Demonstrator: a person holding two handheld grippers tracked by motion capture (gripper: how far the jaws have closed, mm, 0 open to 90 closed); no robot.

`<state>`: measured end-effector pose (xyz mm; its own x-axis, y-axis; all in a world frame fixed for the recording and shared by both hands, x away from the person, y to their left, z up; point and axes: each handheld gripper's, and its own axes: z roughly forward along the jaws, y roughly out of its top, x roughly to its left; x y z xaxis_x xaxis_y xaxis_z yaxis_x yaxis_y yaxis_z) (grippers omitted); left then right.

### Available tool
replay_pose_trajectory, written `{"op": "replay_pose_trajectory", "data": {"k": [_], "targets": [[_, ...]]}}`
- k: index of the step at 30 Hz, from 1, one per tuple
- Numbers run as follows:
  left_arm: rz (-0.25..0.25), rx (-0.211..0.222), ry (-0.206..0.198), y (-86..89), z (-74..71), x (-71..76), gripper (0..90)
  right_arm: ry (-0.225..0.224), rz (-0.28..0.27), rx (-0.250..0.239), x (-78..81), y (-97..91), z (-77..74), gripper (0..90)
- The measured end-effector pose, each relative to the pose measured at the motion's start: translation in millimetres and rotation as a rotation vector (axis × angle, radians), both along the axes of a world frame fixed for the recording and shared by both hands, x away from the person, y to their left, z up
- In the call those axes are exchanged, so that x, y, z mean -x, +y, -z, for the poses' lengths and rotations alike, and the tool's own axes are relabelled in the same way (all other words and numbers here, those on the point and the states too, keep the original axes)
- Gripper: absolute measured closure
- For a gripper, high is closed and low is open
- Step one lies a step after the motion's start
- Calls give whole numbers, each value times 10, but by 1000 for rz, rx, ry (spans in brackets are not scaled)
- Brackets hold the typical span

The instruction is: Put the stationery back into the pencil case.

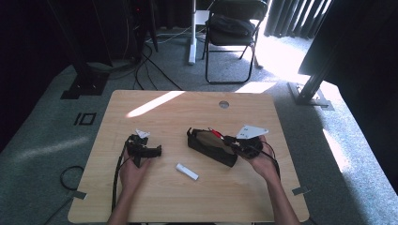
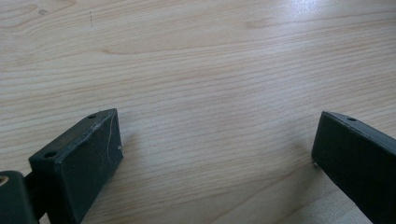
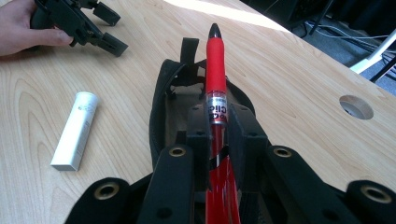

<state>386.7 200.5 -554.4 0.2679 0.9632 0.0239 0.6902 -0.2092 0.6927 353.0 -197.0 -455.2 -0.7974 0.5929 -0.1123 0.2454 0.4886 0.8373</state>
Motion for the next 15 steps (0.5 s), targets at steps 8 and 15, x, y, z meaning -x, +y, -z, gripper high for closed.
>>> {"op": "replay_pose_trajectory", "data": {"k": [8,15], "targets": [[0,0,0,0,0,0,20,9,1,-2,-35,12,24,797],[0,0,0,0,0,0,20,12,1,-5,-65,25,33,797]]}}
